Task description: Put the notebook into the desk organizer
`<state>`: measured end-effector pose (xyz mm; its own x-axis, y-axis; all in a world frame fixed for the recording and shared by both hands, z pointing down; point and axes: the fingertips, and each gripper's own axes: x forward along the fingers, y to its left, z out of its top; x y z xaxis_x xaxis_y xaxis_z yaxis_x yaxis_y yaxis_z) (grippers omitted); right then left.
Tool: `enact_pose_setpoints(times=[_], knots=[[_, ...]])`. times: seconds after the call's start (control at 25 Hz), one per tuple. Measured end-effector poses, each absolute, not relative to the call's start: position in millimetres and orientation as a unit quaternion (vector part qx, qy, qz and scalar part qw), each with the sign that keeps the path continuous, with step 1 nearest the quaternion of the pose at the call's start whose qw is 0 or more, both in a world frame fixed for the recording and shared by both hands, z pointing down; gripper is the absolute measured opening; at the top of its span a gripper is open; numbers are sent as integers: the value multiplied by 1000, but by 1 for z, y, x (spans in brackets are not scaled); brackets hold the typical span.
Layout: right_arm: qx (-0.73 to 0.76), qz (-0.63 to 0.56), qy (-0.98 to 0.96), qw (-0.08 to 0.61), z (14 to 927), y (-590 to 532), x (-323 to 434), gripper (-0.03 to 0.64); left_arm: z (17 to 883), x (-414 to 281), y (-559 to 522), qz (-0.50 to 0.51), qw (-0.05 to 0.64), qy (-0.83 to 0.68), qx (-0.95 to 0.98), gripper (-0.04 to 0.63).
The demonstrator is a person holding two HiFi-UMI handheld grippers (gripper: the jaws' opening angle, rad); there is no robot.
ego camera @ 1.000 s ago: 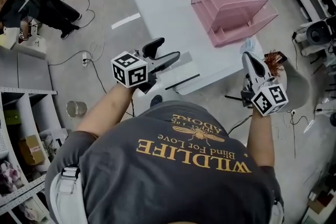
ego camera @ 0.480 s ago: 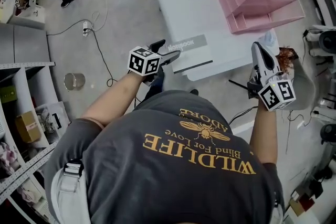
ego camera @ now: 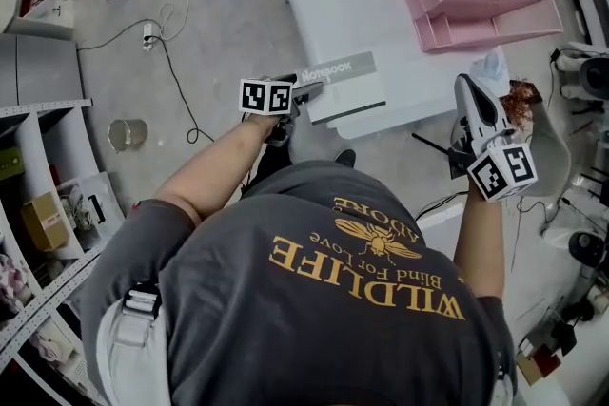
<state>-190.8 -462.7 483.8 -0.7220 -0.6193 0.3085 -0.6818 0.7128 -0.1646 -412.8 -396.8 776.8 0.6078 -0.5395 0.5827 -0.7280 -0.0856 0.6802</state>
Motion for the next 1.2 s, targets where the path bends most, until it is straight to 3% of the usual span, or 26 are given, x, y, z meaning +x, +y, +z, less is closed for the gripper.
enact_pose_setpoints(times=[0.08,0.4,1.2], knots=[[355,135,-918,117,482,-461,-189,0,781,-410,-398,87,534,-431,722,335],[361,125,-918,105,466,-455,-170,0,747,-404,-396,98,522,-443,722,12],[365,57,-928,40,380,-474,-93,0,439,-334,-469,-124,407,-383,820,8]])
